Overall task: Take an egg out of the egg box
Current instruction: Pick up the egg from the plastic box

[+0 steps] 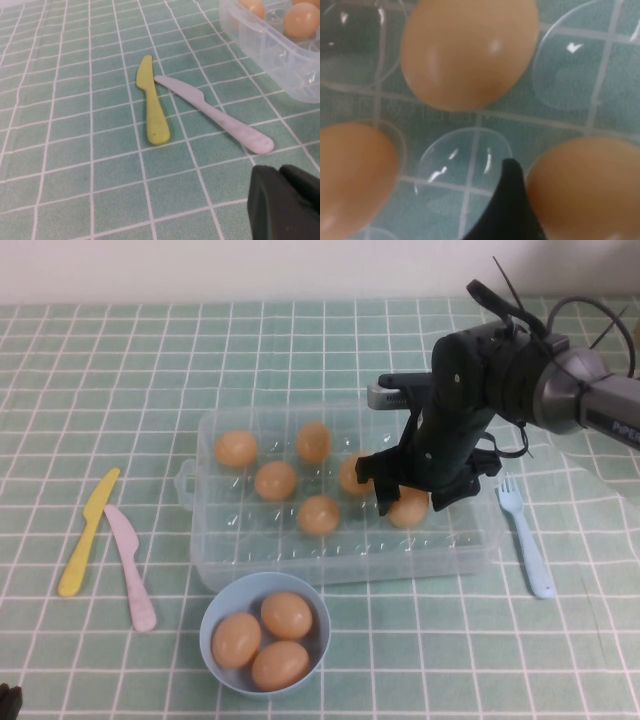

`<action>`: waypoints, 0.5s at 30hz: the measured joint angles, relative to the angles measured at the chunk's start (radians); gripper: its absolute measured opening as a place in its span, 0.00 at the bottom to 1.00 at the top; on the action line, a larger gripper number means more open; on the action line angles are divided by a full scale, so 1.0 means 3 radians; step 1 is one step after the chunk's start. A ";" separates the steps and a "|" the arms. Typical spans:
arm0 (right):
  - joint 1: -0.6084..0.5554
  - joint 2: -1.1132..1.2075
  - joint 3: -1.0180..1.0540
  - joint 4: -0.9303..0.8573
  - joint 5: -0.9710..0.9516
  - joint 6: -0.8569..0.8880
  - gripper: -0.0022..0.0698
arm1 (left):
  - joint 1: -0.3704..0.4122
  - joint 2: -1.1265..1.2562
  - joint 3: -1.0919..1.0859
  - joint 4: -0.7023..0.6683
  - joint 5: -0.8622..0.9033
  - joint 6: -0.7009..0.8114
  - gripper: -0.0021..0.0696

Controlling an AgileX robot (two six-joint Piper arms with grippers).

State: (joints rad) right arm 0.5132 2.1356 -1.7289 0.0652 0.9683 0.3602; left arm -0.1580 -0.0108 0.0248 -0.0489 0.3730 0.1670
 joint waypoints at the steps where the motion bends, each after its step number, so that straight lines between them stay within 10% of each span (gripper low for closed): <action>1: 0.0000 0.0011 0.0000 0.0000 -0.0003 0.0000 0.74 | 0.0000 0.0000 0.0000 0.0000 0.0000 0.0000 0.02; 15: -0.0007 0.0028 0.0000 -0.0008 -0.0008 0.0000 0.55 | 0.0000 0.0000 0.0000 0.0000 0.0000 0.0000 0.02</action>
State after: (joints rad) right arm 0.5111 2.1439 -1.7289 0.0626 0.9659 0.3602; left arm -0.1580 -0.0108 0.0248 -0.0489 0.3730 0.1670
